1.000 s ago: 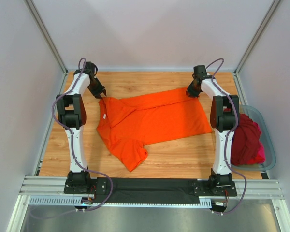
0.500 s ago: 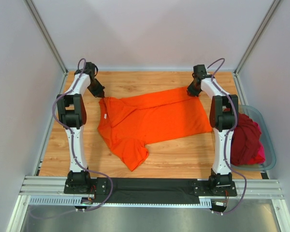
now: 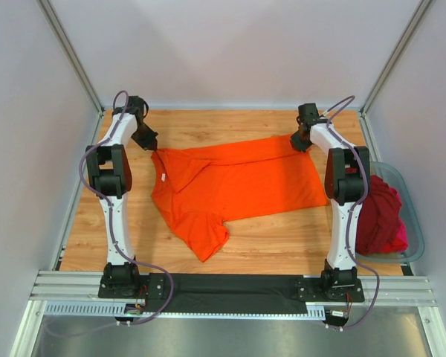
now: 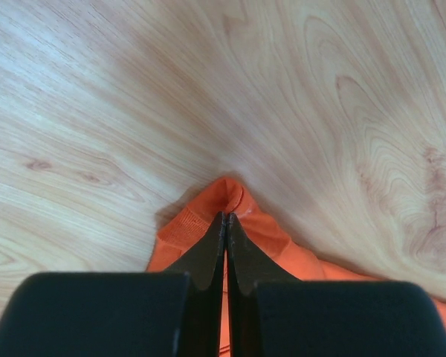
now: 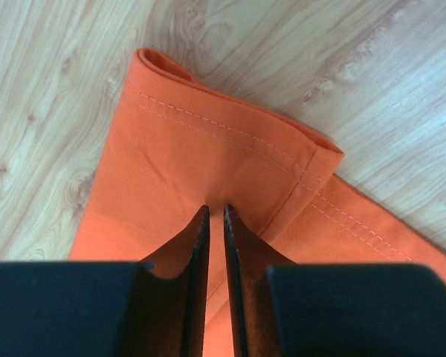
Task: Fold and stack the t-shirts
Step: Fold the tshirt
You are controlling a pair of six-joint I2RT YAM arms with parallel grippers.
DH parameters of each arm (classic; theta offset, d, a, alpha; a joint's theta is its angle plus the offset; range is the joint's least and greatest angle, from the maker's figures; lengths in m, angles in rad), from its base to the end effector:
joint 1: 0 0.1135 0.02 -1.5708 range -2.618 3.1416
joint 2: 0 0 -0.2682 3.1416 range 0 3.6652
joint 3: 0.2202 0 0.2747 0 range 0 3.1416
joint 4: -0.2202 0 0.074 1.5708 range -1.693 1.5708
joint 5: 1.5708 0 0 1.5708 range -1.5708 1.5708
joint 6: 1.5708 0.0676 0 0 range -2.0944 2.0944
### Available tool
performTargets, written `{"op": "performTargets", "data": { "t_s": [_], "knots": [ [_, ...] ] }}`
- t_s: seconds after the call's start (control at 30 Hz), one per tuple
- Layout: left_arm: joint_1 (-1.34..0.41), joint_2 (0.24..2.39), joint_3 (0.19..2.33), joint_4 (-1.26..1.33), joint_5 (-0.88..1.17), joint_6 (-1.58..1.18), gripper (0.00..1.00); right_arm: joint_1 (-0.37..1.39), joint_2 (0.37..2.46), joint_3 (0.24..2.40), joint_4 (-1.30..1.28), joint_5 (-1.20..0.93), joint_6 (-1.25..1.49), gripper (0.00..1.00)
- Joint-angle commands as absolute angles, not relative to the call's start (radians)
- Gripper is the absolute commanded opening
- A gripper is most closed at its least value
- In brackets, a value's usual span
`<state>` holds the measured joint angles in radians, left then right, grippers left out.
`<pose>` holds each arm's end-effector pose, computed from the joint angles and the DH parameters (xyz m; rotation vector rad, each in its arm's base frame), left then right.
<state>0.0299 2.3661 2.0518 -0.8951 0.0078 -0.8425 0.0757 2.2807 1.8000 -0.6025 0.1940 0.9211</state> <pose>0.5348 0.0155 0.1430 -1.1833 2.5431 -0.2126 0.5255 0.0268 0.1222 1.1334 2.3649 0.0877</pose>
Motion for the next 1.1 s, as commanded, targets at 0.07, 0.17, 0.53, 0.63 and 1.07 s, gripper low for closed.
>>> {"op": "performTargets", "data": {
  "t_s": [0.07,0.17,0.53,0.63,1.07],
  "knots": [
    [0.058,2.393,2.123,-0.880,-0.009,-0.887,0.00,0.068,2.284,1.773,-0.672,0.294,0.969,0.15],
    [0.066,2.428,2.169,-0.813,0.049,-0.879,0.00,0.068,2.276,1.776,-0.652,0.293,0.979,0.15],
    [0.080,2.424,2.275,-0.747,0.233,-0.732,0.32,0.069,2.275,1.855,-0.652,0.161,0.872,0.21],
    [0.042,2.300,2.180,-0.749,0.195,-0.620,0.36,0.066,2.253,1.874,-0.673,0.072,0.783,0.23],
    [-0.166,2.290,2.103,-0.724,0.402,-0.242,0.41,0.071,2.033,1.715,-0.677,-0.173,0.601,0.36]
  ]
}}
